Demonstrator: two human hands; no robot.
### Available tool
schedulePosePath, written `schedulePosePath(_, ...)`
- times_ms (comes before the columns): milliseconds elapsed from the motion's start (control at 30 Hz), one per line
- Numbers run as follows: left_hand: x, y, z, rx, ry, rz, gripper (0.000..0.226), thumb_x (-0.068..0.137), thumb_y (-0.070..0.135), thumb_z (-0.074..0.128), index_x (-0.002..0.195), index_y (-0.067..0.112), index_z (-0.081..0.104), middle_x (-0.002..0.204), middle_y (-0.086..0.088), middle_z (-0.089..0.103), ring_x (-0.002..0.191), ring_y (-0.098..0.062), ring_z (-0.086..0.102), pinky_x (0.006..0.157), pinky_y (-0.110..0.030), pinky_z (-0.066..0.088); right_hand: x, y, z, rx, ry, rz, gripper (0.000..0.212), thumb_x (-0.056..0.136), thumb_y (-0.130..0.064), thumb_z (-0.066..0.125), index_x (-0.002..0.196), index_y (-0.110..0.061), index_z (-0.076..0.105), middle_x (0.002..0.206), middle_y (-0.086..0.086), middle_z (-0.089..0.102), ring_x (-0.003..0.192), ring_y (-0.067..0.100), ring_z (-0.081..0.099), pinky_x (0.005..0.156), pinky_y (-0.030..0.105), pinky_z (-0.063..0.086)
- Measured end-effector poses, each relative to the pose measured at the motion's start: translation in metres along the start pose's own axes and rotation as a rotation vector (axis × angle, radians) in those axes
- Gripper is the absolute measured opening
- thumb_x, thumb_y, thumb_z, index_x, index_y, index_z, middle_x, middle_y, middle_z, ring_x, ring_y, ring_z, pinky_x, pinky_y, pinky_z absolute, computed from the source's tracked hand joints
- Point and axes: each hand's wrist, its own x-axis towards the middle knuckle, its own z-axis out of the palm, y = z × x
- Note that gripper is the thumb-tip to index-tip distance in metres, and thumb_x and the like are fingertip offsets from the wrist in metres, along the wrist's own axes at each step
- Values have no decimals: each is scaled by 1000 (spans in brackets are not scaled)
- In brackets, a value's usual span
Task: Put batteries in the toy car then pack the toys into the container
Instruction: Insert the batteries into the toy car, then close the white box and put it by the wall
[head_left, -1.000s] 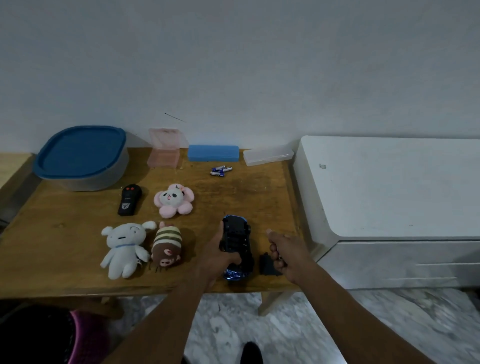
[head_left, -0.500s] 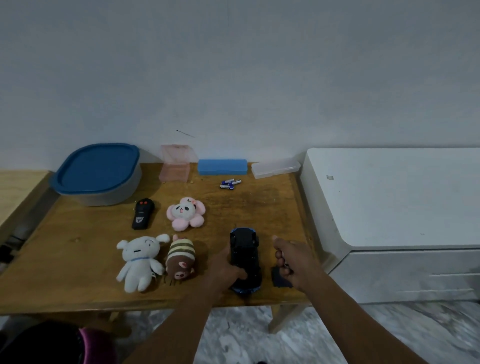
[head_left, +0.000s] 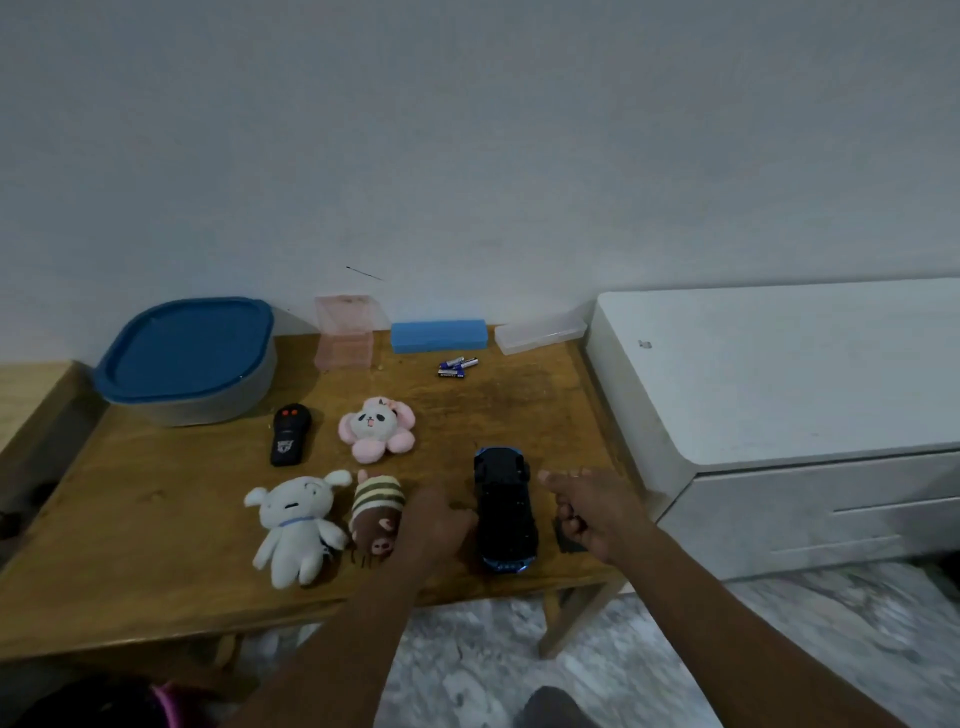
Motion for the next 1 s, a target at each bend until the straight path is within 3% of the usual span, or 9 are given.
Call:
schedulePosePath(67, -1, 2, -5, 16, 67, 44, 3, 81, 12, 64, 83, 10, 62, 82, -3, 68, 74, -19, 64, 66, -36, 54, -1, -1, 1, 5, 17, 4, 23, 85, -13, 71, 75, -14, 50, 56, 2, 44, 52, 11, 41, 42, 21, 36)
schedulePosePath(200, 4, 21, -12, -70, 202, 126, 8, 87, 9, 60, 86, 17, 60, 85, 8, 65, 80, -15, 60, 70, -33, 51, 1, -10, 0, -4, 48, -24, 26, 85, -12, 71, 73, -14, 48, 56, 2, 43, 49, 11, 41, 41, 20, 37)
schedulePosePath(367, 28, 53, -13, -94, 249, 50, 43, 90, 10, 61, 132, 15, 53, 119, -6, 65, 101, -20, 61, 75, -26, 46, 17, -29, -14, -153, 95, -107, 15, 85, -16, 71, 82, -8, 58, 55, 5, 45, 44, 12, 35, 40, 19, 30)
schedulePosePath(467, 49, 73, -10, -88, 224, 73, 57, 88, 7, 61, 143, 13, 46, 128, -11, 61, 111, -24, 61, 85, -30, 50, 36, -42, -25, -230, 131, -148, 13, 84, -15, 72, 82, -7, 61, 66, 8, 52, 46, 12, 41, 39, 19, 31)
schedulePosePath(667, 97, 125, 1, 104, 226, 95, 34, 97, 15, 50, 131, 15, 54, 126, -4, 61, 111, -21, 58, 94, -29, 46, 92, -80, -49, -425, 177, -253, 13, 85, -17, 70, 83, -5, 67, 61, 7, 58, 43, 13, 48, 40, 19, 38)
schedulePosePath(733, 118, 133, 11, 148, 238, 95, 32, 97, 18, 49, 129, 17, 55, 128, -6, 61, 113, -21, 58, 97, -33, 48, 112, -91, -55, -533, 203, -323, 14, 85, -18, 70, 77, -7, 68, 64, 4, 61, 50, 14, 55, 46, 23, 48)
schedulePosePath(800, 137, 139, 20, 193, 204, 97, 38, 97, 19, 52, 135, 18, 51, 139, -5, 54, 124, -21, 53, 106, -39, 45, 132, -99, -59, -631, 210, -383, 14, 86, -21, 69, 76, -12, 67, 72, 0, 65, 64, 13, 61, 66, 30, 58)
schedulePosePath(867, 153, 143, 31, 249, 131, 96, 42, 98, 22, 53, 139, 16, 46, 146, -5, 48, 132, -21, 46, 113, -39, 38, 149, -107, -63, -701, 209, -401, 14, 88, -27, 66, 82, -14, 66, 81, -2, 66, 73, 11, 61, 78, 29, 56)
schedulePosePath(1000, 177, 147, 46, 381, 107, 106, 46, 98, 24, 54, 142, 19, 43, 148, -2, 42, 135, -19, 41, 111, -31, 34, 173, -124, -62, -752, 174, -419, 12, 92, -32, 60, 91, -20, 59, 91, -4, 63, 72, 3, 54, 76, 19, 45)
